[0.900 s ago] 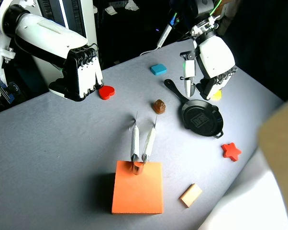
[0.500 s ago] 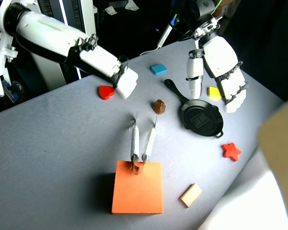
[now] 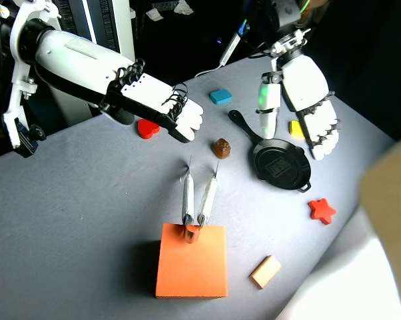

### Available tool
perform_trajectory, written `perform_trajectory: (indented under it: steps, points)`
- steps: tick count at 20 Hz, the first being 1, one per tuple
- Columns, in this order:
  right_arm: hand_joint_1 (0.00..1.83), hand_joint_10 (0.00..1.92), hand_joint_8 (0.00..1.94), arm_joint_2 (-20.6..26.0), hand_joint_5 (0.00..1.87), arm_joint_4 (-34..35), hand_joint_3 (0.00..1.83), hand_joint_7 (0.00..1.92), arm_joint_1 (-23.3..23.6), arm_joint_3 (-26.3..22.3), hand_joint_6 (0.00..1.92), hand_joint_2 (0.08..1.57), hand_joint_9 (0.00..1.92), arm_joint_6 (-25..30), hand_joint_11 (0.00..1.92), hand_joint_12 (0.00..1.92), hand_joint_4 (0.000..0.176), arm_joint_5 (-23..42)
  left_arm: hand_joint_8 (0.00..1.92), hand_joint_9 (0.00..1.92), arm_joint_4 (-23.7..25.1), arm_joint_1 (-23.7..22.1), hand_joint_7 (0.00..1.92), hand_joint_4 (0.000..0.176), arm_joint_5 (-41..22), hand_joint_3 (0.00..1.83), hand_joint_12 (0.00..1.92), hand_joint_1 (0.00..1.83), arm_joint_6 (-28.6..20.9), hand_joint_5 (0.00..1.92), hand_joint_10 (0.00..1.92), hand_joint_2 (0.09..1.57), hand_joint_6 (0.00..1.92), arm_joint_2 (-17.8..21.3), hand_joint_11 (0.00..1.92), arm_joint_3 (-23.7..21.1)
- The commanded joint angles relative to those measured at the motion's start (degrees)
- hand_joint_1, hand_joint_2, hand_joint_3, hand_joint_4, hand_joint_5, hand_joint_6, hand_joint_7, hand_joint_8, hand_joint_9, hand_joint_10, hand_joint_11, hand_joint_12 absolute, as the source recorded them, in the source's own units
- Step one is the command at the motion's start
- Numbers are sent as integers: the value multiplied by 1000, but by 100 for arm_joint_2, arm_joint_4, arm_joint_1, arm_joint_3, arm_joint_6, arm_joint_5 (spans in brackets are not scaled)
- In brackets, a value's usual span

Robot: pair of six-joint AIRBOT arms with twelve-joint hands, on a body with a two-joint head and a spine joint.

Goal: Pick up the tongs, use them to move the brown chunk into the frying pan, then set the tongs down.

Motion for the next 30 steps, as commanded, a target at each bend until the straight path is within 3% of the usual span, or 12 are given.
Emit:
perform_trajectory:
  steps: [1,2,5,11,15,19,21,24,25,26,29,30]
  points:
    - [885,1,0,-23,0,-35,3,0,139,46,0,965,7,-133,0,10,0,187,2,48,380,-78,31,33,23,0,225,89,144,8,3,1327,2,114,0,52]
    - [898,0,0,-142,0,-32,6,0,292,179,0,974,1,-268,0,1,0,156,4,24,381,-78,40,33,110,1,104,85,269,8,9,1331,2,163,0,83]
    - [1012,0,0,-531,0,146,0,0,718,639,0,942,0,-561,0,0,0,-372,2,37,381,-36,37,38,137,0,283,1,348,0,6,1315,0,238,0,129]
    - [1014,0,0,-942,0,144,0,0,752,1105,0,955,0,-1249,0,0,0,-870,1,64,164,-141,52,29,137,2,238,2,345,34,2,1320,2,217,0,137]
    - [973,0,0,-950,0,144,17,0,729,1200,0,995,0,-1304,0,0,0,-1369,3,76,149,-141,68,36,137,2,287,28,321,45,5,1325,3,216,0,137]
    - [962,0,0,-1077,0,5,7,0,895,1417,0,977,0,-1376,0,0,0,-1901,3,73,148,-84,68,24,137,0,262,141,317,46,1,1319,3,217,0,200]
    - [981,0,0,-1206,0,-285,8,0,986,1561,0,982,0,-1206,0,0,0,-1949,3,60,148,-40,55,28,137,0,218,171,317,40,1,1316,6,218,0,239]
    - [972,0,0,-1394,0,-780,13,0,998,1666,0,995,0,-986,0,0,0,-1962,4,88,73,-24,80,22,61,0,333,147,317,45,5,1313,3,217,0,316]
    - [974,0,0,-1446,0,-963,7,0,1000,1673,0,985,0,-830,0,0,0,-1963,1,83,66,-23,74,23,66,0,334,136,317,39,2,1315,0,217,0,349]
    - [994,0,0,-1511,0,-2036,1,0,1045,1686,0,973,0,217,0,0,0,-2020,0,69,66,-18,63,19,74,1,310,123,317,35,1,1317,0,216,0,367]
    - [1088,0,0,-1707,0,-3508,0,0,1161,1892,0,965,0,2286,0,0,0,-2401,3,87,66,32,84,27,137,0,351,42,317,64,4,1311,5,217,0,389]
    - [1015,0,0,-1761,0,-3981,0,0,1209,1927,0,970,0,2944,0,0,0,-2587,1,77,66,39,81,23,149,0,282,84,317,70,3,1313,4,217,0,387]
